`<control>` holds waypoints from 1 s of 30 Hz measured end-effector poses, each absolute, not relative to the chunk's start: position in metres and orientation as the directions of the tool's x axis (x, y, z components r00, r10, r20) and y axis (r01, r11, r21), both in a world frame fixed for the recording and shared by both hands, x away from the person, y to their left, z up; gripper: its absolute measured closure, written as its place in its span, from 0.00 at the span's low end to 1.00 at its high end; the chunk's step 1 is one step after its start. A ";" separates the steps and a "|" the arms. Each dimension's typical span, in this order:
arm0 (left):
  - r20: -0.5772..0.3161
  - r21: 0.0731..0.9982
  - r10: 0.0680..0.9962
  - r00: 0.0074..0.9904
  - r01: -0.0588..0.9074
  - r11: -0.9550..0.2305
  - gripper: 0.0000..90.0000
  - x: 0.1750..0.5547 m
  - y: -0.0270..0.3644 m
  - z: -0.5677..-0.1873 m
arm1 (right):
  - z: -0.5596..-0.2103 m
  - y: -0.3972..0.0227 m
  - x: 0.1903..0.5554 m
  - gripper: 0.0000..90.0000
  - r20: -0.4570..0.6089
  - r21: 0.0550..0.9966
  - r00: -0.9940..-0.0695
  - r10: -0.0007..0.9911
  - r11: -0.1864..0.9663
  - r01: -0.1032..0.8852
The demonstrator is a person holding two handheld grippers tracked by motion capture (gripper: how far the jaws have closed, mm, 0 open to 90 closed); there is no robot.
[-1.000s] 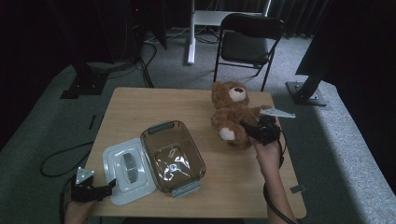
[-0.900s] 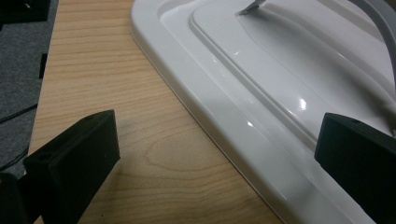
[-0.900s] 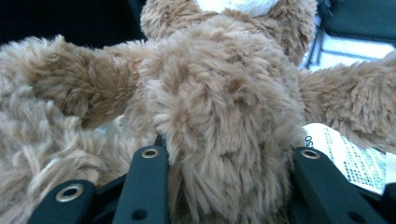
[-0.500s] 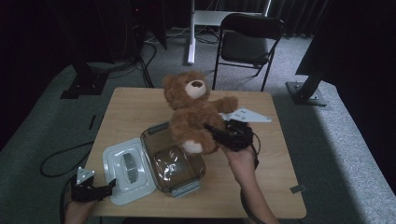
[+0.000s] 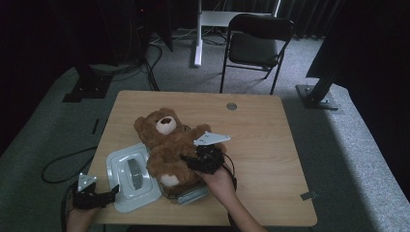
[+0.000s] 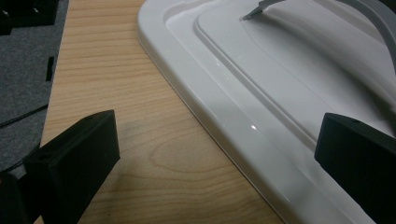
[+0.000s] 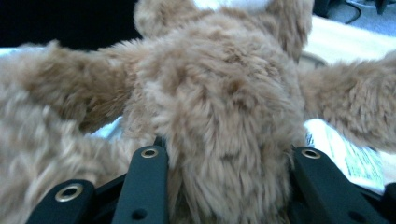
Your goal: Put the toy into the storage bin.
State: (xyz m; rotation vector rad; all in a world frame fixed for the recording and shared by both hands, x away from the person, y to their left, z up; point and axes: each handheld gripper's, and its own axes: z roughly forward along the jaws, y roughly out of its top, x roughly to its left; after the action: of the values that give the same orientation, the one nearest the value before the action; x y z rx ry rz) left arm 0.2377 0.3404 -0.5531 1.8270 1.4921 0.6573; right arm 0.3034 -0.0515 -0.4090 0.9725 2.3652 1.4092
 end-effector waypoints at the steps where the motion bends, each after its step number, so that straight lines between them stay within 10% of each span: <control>1: -0.035 0.767 0.976 0.216 0.632 -0.113 0.01 0.238 0.340 -0.553 | -0.413 -0.053 0.303 0.70 0.140 0.844 -0.753 0.643 0.320 0.430; 30: -0.031 0.766 0.973 0.229 0.630 -0.124 0.01 0.241 0.333 -0.552 | -0.427 -0.147 0.300 0.67 0.099 0.802 -0.688 0.719 0.352 0.483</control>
State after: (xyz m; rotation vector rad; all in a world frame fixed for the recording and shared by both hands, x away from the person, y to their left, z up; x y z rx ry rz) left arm 0.2407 0.3327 -0.5520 1.8379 1.4768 0.6550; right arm 0.2997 -0.1472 -0.4274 1.0725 2.3472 1.2505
